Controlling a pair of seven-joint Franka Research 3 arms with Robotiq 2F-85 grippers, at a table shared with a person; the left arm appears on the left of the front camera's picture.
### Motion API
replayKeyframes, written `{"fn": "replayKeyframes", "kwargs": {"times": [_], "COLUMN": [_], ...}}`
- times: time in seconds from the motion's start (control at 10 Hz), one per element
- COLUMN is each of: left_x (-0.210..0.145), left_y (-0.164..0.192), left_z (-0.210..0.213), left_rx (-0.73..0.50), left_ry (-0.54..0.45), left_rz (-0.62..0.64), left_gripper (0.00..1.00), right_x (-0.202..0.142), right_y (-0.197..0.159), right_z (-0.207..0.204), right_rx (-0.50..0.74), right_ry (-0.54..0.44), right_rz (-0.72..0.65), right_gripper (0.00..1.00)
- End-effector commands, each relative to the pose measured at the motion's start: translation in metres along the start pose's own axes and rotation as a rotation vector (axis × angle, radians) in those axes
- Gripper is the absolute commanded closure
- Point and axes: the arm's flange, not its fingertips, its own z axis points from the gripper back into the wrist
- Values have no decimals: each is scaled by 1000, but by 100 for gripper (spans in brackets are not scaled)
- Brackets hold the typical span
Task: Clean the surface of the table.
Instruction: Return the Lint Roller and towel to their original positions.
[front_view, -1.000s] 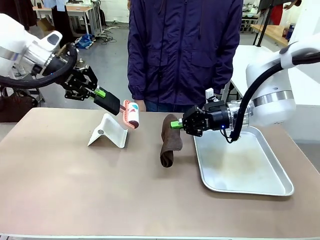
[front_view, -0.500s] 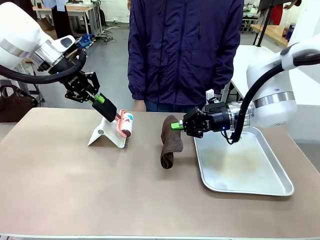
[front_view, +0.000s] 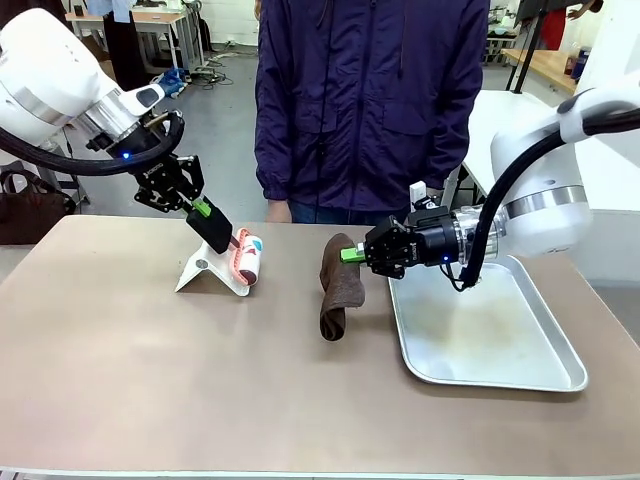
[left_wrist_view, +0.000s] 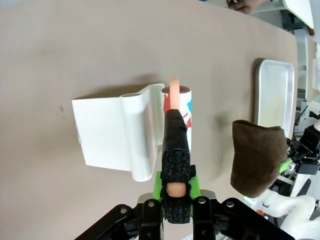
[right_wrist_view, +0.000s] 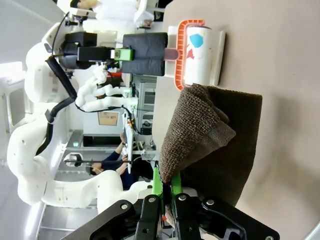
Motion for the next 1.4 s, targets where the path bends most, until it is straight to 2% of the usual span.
{"fn": "replayKeyframes", "kwargs": {"times": [0.0, 0.2, 0.3, 0.4, 0.7, 1.0, 1.2, 1.3], "left_x": [2, 3, 4, 5, 7, 7, 7, 7], "left_y": [-5, -3, -3, -2, 0, 1, 2, 2], "left_z": [-1, -5, -6, -8, -13, -14, -13, -13], "left_rx": [35, 45, 56, 70, 88, 90, 103, 101], "left_ry": [-9, -3, -6, -15, -6, -7, -6, -1], "left_rz": [40, 60, 73, 81, 77, 72, 69, 71], "left_gripper": [78, 78, 78, 78, 78, 78, 78, 36], "right_x": [1, 0, 1, 1, 8, 21, 27, 28], "right_y": [-1, -2, -3, -3, -9, -20, -28, -29], "right_z": [0, -1, -4, -8, -12, -17, -17, -17], "right_rx": [29, 28, 18, 37, 41, 14, -45, -39], "right_ry": [-5, -2, -12, 24, 21, 11, -10, -15], "right_rz": [27, 40, 90, 142, 167, 74, 24, 17], "right_gripper": [93, 93, 93, 93, 93, 93, 93, 49]}}
